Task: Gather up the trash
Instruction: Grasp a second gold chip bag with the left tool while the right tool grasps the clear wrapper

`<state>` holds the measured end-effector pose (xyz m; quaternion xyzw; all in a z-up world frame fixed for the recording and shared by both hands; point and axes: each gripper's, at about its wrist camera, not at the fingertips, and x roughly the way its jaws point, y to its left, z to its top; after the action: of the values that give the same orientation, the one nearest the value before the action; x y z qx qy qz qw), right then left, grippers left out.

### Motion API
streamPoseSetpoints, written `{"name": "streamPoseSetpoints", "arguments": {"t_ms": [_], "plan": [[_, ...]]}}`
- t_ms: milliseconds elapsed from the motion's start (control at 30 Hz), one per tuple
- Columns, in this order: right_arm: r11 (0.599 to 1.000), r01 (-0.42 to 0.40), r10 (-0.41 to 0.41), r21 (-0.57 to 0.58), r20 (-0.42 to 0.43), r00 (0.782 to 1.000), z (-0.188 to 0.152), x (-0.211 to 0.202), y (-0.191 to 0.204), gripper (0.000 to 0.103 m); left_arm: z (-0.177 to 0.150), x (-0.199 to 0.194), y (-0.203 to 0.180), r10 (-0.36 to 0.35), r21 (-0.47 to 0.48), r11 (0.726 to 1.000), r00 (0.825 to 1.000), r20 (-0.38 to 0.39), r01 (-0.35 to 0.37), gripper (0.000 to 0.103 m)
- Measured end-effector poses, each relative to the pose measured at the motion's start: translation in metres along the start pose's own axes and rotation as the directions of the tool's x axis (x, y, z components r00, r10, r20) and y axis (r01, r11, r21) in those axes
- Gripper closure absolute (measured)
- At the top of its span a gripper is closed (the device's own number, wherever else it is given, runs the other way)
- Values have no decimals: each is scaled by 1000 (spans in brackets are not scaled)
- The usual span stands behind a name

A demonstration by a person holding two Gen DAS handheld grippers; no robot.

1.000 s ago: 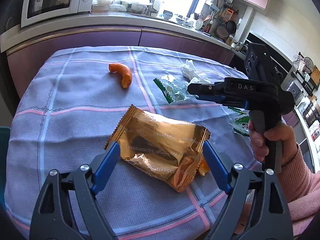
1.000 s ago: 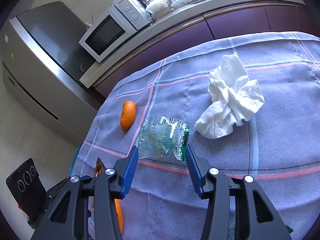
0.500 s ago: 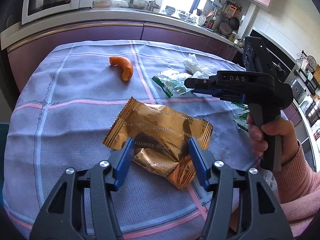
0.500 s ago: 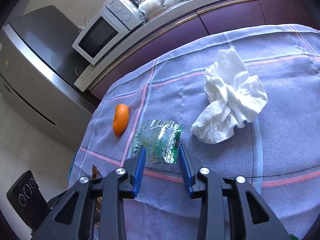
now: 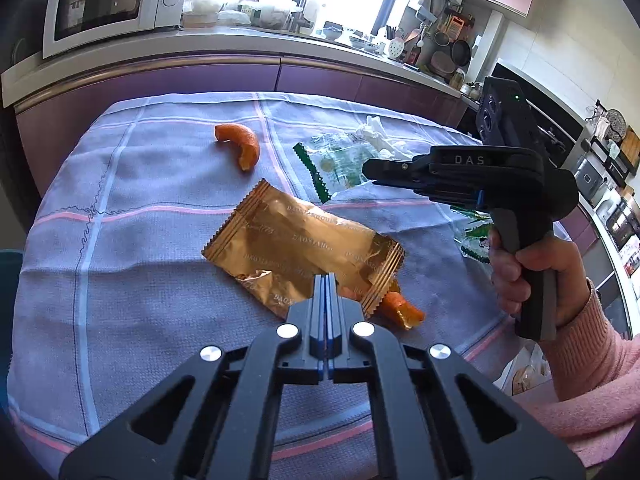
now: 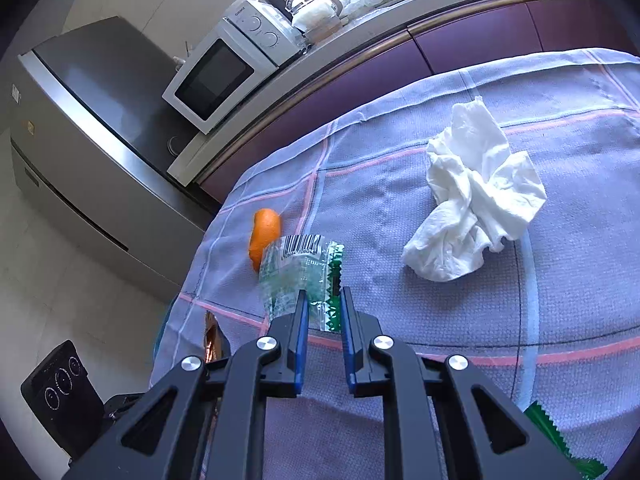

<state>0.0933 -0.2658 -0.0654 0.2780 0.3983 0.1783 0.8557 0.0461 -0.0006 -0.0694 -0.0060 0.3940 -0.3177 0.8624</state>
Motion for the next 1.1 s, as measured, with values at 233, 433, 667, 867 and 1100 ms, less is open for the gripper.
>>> {"name": "streamPoseSetpoints", "arguments": {"t_ms": [233,433,667,867,1100], "plan": [[1000,-26,26,-1,2,1000,-2,-3,4,89,-5,-10,2,-20,-4,1000,1000,15,20,71],[999,-36,36,-9,-26,999,-8,-1,6,89,-14,-14,-14,19,80,997,1000,19,-21,44],[998,-56,56,-5,-55,997,-16,3,7,89,-18,4,-13,59,98,994,997,-39,-55,52],[997,-70,69,-14,-70,995,-19,7,10,89,-15,4,-3,55,61,997,998,-41,-52,75],[996,-86,85,-17,-71,994,-19,7,13,89,-15,2,5,58,37,998,998,-31,-57,89]]}}
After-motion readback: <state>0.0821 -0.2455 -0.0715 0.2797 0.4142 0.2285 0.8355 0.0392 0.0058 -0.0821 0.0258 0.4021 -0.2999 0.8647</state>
